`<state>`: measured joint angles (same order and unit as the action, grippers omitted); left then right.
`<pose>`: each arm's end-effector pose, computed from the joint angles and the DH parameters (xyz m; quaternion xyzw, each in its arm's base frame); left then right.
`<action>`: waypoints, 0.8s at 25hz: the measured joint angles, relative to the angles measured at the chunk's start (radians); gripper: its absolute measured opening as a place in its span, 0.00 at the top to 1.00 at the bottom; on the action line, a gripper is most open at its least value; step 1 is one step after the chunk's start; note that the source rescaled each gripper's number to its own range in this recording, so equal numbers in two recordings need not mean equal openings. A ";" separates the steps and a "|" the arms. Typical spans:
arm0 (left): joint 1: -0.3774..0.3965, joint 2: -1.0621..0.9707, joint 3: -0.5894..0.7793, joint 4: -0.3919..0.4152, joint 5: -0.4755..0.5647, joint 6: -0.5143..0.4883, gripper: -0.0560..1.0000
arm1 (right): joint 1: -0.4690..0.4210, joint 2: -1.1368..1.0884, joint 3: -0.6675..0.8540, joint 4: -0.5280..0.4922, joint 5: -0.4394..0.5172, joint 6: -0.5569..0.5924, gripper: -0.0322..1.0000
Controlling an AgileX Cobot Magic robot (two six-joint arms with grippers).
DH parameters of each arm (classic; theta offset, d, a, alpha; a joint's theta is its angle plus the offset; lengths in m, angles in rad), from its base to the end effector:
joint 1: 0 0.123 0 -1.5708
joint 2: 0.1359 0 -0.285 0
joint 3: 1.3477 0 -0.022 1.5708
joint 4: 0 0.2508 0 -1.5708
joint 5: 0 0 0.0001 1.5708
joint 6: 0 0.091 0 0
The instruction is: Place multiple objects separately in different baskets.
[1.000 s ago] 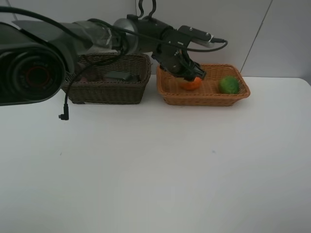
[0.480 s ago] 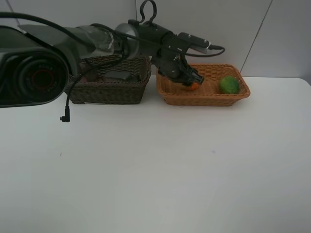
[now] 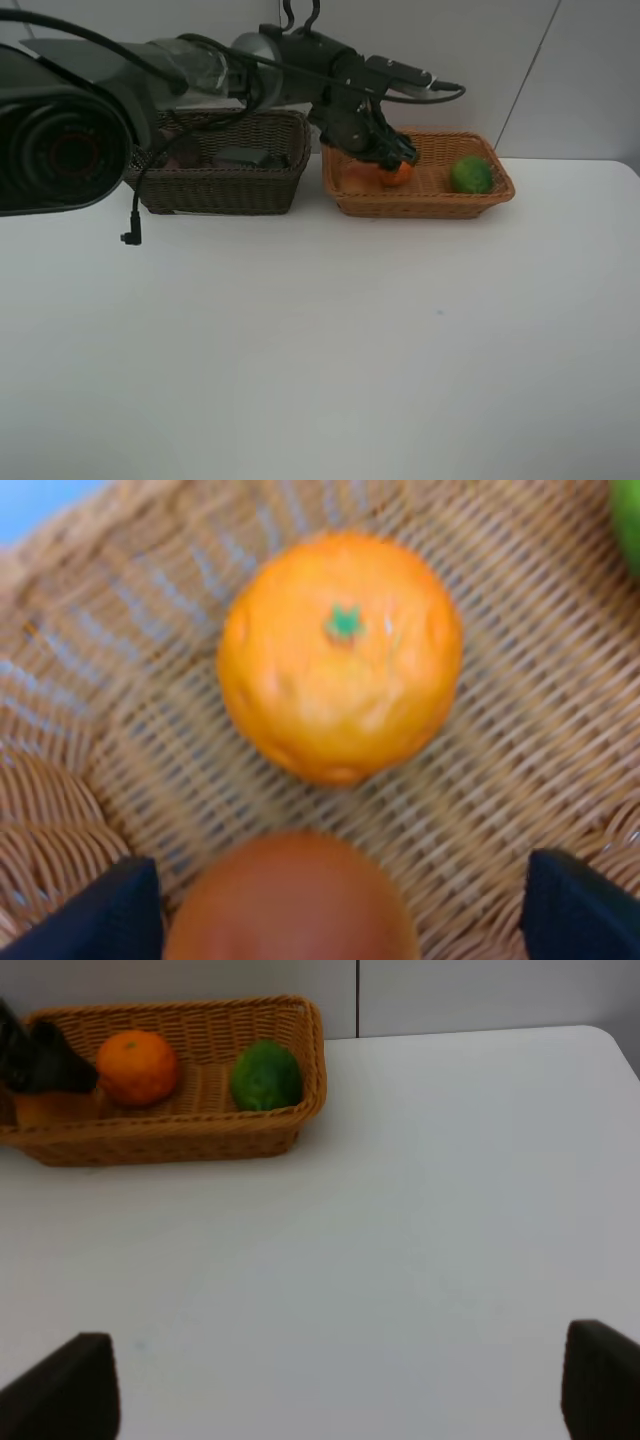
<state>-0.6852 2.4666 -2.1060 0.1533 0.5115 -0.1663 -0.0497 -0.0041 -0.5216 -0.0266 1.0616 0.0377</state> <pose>0.4352 -0.3469 0.1589 0.2820 0.8781 -0.1029 0.3726 -0.0082 -0.0017 0.2832 0.0377 0.8458 -0.0165 0.5319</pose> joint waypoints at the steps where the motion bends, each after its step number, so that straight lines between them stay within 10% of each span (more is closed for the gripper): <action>1: 0.000 -0.008 0.000 0.000 0.005 0.000 0.07 | 0.000 0.000 0.000 0.000 0.000 0.000 0.08; 12: 0.088 -0.200 0.036 -0.050 0.263 0.001 0.04 | 0.000 0.000 0.000 0.000 0.000 0.000 0.08; 20: 0.279 -0.548 0.454 -0.083 0.293 0.001 0.00 | 0.000 0.000 0.000 0.000 0.000 0.000 0.08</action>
<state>-0.4067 1.9183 -1.6519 0.0705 0.8045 -0.1652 -0.0497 -0.0041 -0.5216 -0.0266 1.0616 0.0377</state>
